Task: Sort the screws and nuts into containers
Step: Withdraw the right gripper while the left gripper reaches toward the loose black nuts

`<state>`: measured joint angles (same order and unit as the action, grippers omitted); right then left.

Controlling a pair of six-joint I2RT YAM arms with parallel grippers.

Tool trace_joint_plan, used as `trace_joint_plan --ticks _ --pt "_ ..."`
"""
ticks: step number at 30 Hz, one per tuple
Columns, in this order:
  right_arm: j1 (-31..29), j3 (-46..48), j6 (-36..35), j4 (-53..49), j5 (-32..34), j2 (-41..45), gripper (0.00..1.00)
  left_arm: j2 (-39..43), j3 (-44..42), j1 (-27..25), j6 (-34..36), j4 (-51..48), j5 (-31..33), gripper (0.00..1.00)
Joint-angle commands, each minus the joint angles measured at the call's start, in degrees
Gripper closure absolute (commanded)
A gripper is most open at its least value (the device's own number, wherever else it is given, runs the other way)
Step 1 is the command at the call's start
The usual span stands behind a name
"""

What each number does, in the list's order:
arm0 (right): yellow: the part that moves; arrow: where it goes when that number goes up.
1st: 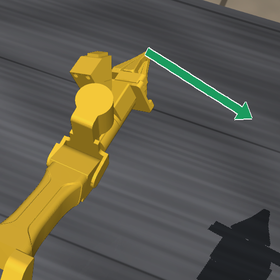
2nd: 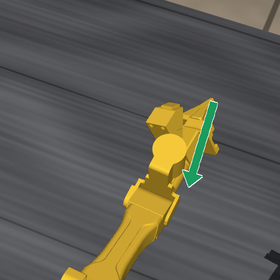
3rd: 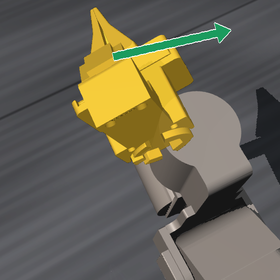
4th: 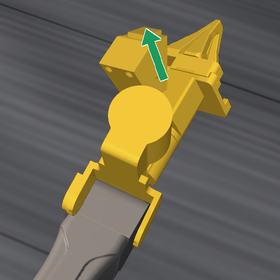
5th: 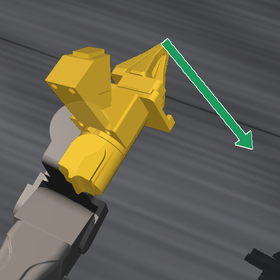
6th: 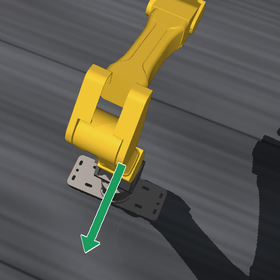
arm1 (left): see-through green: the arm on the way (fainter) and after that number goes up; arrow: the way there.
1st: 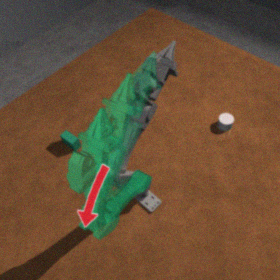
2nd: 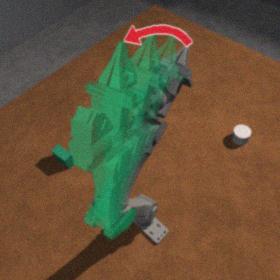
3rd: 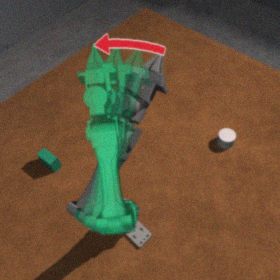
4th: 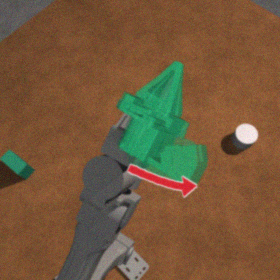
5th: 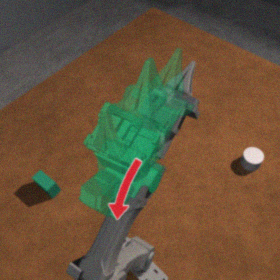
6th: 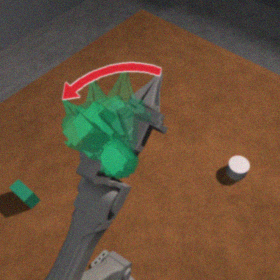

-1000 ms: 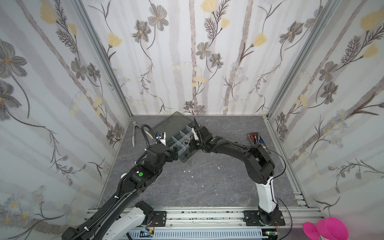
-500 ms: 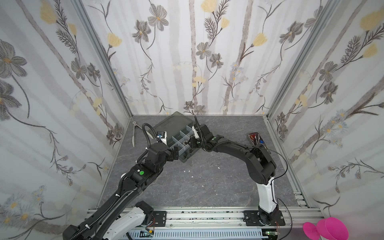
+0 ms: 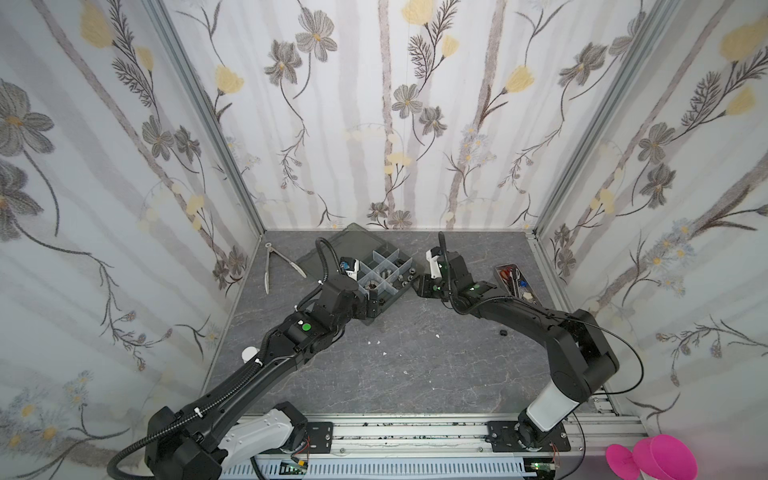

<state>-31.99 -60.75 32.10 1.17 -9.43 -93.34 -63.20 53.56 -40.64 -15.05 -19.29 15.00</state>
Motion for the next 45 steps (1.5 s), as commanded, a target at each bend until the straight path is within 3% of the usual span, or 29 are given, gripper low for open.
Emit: trace_joint_plan --ticks 1,7,15,24,33,45 --pt "2.34 4.09 0.69 4.56 -1.94 5.33 0.60 -3.66 2.21 -3.50 -1.12 1.43 3.77 0.01" --pt "8.64 12.28 1.44 6.56 -5.32 14.83 0.60 -13.07 6.21 -7.65 -1.55 5.30 3.28 0.00" --pt "16.61 19.40 1.12 3.79 -7.35 25.03 0.60 -24.55 11.11 -9.24 -1.21 10.10 0.40 0.00" --pt "21.22 24.71 -0.25 0.96 -7.02 34.66 0.59 -36.29 19.78 -9.86 -2.09 12.56 -3.75 0.00" --pt "26.63 28.53 -0.29 -0.91 -8.84 37.26 0.55 -48.23 30.98 -10.07 -2.78 11.45 -5.51 0.04" --pt "28.53 37.65 2.75 4.45 -8.76 40.41 0.54 -63.36 47.48 -10.95 -3.06 7.39 -3.82 0.12"
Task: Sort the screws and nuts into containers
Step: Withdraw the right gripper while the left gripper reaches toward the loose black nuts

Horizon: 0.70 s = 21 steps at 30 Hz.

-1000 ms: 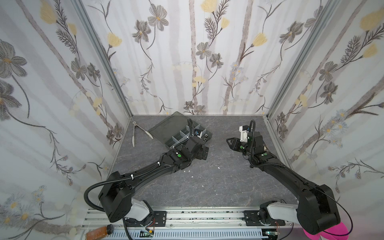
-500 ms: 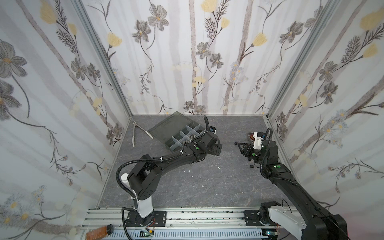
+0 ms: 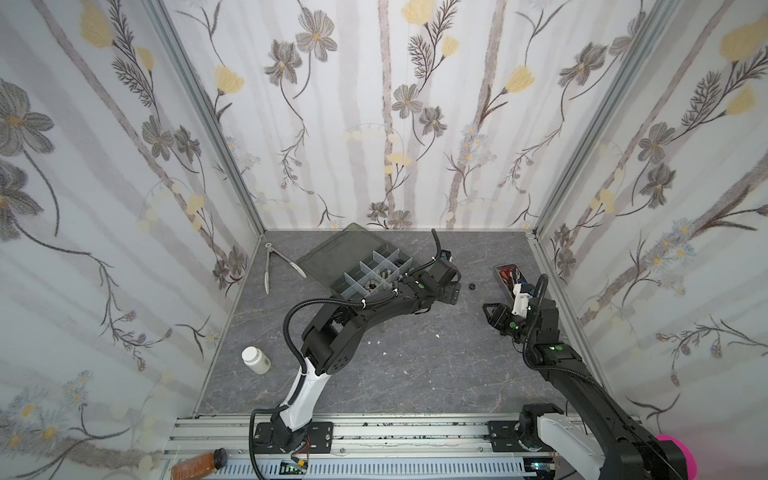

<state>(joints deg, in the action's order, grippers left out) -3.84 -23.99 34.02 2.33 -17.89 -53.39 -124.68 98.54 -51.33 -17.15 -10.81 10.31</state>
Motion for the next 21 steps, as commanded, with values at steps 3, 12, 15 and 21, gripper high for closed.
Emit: trace_joint_plan --ticks 3,12,15,21 --pt "1.39 1.79 0.54 3.43 0.05 0.56 0.54 -5.24 6.28 -0.54 -1.13 -1.73 0.34 0.12" --pt "1.99 5.54 1.65 4.89 0.06 0.67 0.54 -15.66 18.94 -1.14 -1.20 -2.92 -3.26 0.15" --pt "2.07 5.71 1.45 4.71 -0.17 0.74 0.54 -19.54 24.74 -1.23 -0.96 -4.86 -3.63 0.18" --pt "2.60 6.04 1.68 4.79 -0.30 2.28 0.53 -25.78 32.75 -1.23 1.00 -6.74 -3.02 0.21"
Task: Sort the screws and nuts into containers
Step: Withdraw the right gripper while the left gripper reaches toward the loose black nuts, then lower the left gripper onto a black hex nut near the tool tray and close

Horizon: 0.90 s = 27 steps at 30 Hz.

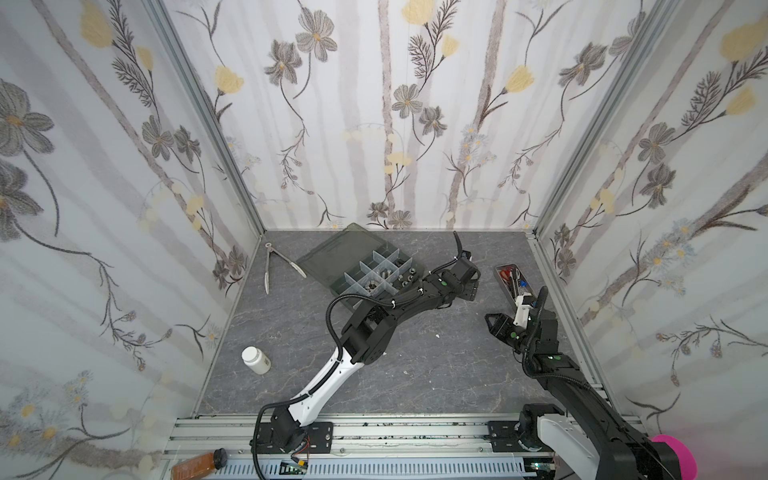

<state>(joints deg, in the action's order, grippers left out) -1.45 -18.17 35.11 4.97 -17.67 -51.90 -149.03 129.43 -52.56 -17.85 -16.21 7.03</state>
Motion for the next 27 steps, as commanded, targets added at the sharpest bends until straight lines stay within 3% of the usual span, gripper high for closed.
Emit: trace_joint_plan --ticks 1,19,27 --pt "0.31 0.46 0.74 2.15 -0.27 1.54 0.53 -1.97 2.29 0.00 2.13 -1.00 0.25 0.21" --pt "1.36 0.60 0.63 1.54 0.27 0.84 0.53 -9.33 6.44 -0.09 4.92 5.31 -1.58 0.30" --pt "1.54 0.86 0.44 1.34 -0.30 0.99 0.54 -13.14 10.57 -2.09 8.55 3.70 5.02 0.41"
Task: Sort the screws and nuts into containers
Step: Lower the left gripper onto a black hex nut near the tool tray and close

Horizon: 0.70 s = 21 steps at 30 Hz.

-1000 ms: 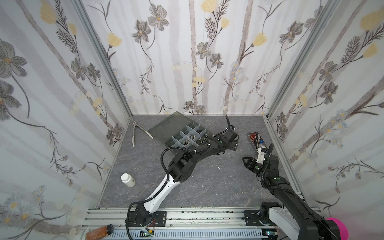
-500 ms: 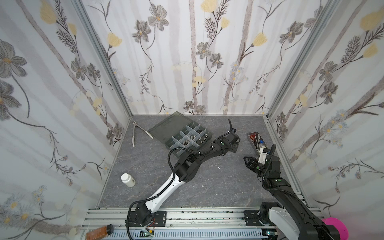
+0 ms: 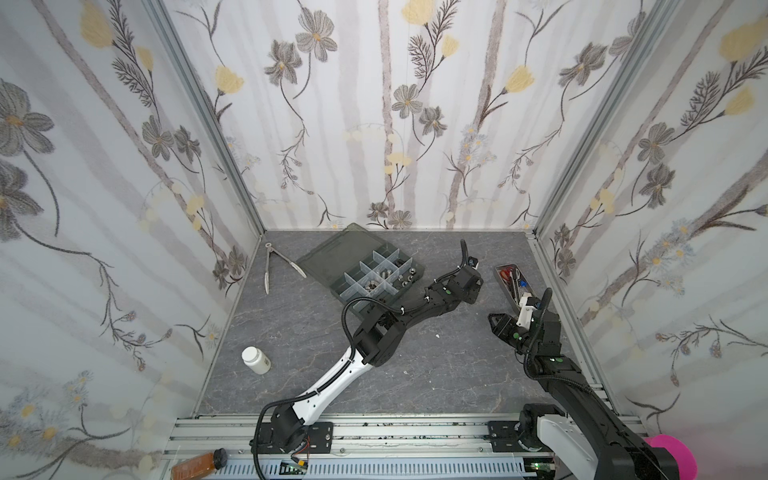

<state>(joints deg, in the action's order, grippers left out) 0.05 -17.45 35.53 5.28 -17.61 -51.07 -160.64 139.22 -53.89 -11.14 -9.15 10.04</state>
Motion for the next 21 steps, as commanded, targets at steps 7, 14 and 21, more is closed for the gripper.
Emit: trace_joint_plan --ticks 7,14,21 --pt "0.03 0.09 0.15 1.31 -0.67 0.10 0.54 -2.99 1.71 -1.02 2.25 -4.14 3.48 0.49" --pt "0.12 0.23 0.02 1.40 -0.76 0.09 0.53 -3.46 1.76 -0.96 2.59 -2.92 4.74 0.59" --pt "0.12 0.06 -0.04 1.23 -0.85 0.18 0.54 -3.41 1.82 -0.96 2.48 -2.20 2.91 0.70"
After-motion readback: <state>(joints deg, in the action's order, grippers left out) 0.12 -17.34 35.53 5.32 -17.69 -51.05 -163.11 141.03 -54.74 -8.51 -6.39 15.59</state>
